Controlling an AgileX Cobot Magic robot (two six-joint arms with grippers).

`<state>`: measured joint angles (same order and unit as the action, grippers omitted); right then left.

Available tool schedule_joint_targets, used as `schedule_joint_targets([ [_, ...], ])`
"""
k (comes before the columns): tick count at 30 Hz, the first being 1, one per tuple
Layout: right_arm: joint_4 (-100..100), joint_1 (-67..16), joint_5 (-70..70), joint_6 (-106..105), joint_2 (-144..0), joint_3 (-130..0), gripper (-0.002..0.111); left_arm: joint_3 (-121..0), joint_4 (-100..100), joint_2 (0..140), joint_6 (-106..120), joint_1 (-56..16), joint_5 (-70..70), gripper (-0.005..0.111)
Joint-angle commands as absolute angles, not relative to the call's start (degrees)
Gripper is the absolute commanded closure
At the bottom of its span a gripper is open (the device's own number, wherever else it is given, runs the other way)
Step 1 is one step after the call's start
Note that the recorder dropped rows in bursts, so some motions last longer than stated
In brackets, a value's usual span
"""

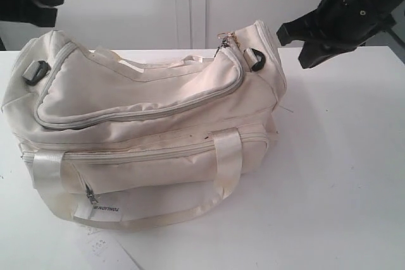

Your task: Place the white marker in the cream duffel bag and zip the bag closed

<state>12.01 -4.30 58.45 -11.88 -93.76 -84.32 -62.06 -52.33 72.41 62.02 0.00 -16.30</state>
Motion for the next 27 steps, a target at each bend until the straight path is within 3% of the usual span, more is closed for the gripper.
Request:
schedule_joint_targets([
  [1,19.71,-3.9,56.3,-15.07,-94.58,-84.62,0.081,-61.71,-38.04,71.78,40.06,5.84,-31.68,0.107],
  [5,20.04,-3.9,51.48,-14.97,-96.31,-84.62,0.054,-61.71,-35.16,71.27,38.56,7.68,-40.46,0.107],
  [17,23.78,-3.9,44.46,-12.93,-105.82,-85.58,0.053,-61.71,-35.98,67.27,38.29,7.84,-42.76,0.107],
  [20,23.76,-3.9,44.46,-13.68,-106.74,-85.89,0.065,-61.71,-35.98,67.27,38.29,7.84,-43.79,0.107],
  [24,23.64,-3.9,44.85,-15.32,-106.36,-85.89,0.107,-61.71,-35.87,67.27,38.98,7.84,-44.19,0.107],
  [27,23.33,-3.9,44.71,-15.22,-105.06,-85.89,0.108,-61.71,-35.87,67.27,38.98,7.84,-44.19,0.107],
])
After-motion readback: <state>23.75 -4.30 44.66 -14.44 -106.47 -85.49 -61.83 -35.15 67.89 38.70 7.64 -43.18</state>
